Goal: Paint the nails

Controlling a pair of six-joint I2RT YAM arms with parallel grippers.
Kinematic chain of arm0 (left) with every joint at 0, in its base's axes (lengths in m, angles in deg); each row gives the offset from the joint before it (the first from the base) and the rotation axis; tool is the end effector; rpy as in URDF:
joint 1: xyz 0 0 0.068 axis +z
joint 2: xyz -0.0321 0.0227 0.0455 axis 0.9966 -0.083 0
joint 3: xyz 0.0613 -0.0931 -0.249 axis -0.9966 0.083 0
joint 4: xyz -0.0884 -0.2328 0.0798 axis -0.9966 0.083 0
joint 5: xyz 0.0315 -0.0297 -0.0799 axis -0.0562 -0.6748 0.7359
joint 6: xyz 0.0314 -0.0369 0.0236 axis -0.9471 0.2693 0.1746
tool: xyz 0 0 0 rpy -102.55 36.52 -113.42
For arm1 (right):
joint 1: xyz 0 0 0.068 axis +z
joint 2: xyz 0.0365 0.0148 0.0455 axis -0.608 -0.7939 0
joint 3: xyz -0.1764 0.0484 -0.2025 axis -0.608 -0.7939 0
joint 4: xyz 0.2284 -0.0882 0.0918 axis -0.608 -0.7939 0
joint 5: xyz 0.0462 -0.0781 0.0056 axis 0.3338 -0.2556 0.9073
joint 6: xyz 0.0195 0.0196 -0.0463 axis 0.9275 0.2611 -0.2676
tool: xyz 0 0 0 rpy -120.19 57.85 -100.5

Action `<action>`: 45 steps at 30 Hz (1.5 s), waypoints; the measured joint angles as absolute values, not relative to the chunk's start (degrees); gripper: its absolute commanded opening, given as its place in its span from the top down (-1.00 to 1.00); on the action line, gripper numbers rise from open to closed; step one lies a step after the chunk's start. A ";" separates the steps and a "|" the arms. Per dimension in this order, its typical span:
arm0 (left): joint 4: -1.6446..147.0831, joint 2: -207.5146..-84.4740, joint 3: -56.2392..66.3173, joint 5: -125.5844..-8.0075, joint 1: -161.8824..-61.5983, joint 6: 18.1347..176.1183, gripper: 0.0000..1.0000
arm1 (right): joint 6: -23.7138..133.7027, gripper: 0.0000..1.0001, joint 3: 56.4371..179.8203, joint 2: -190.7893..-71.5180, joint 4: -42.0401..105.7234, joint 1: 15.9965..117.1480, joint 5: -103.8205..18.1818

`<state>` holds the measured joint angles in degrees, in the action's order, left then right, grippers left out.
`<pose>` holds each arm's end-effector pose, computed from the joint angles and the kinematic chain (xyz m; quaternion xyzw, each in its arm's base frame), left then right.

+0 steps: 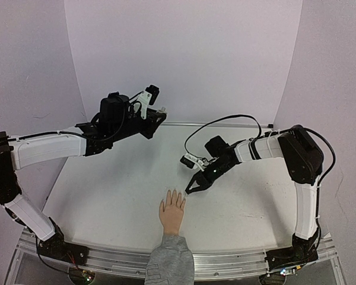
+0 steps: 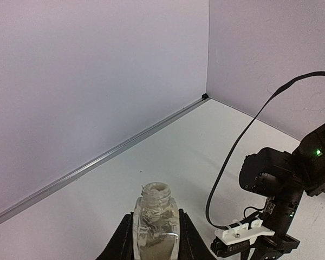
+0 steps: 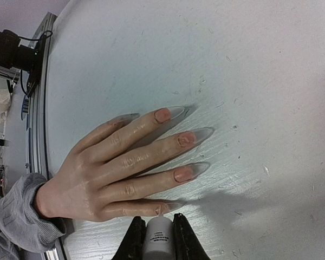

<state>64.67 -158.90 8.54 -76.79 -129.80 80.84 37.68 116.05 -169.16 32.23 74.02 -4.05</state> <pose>0.2651 -0.2596 0.3335 0.3092 0.6977 -0.2093 0.6113 0.3312 0.2779 0.1408 -0.4761 0.7213 0.4337 0.2550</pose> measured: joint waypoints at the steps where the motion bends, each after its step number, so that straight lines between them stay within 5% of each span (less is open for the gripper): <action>1: 64.67 -158.90 8.54 -76.79 -129.80 80.84 1.00 | 37.59 1.00 116.05 -169.16 32.16 74.02 -4.29; 45: 64.67 -158.90 8.54 -76.55 -129.64 80.86 1.00 | 35.75 1.00 116.53 -170.82 30.33 74.72 -6.60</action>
<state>64.67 -158.90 8.54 -76.55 -129.64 80.86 35.75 116.53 -170.82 30.33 74.72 -6.60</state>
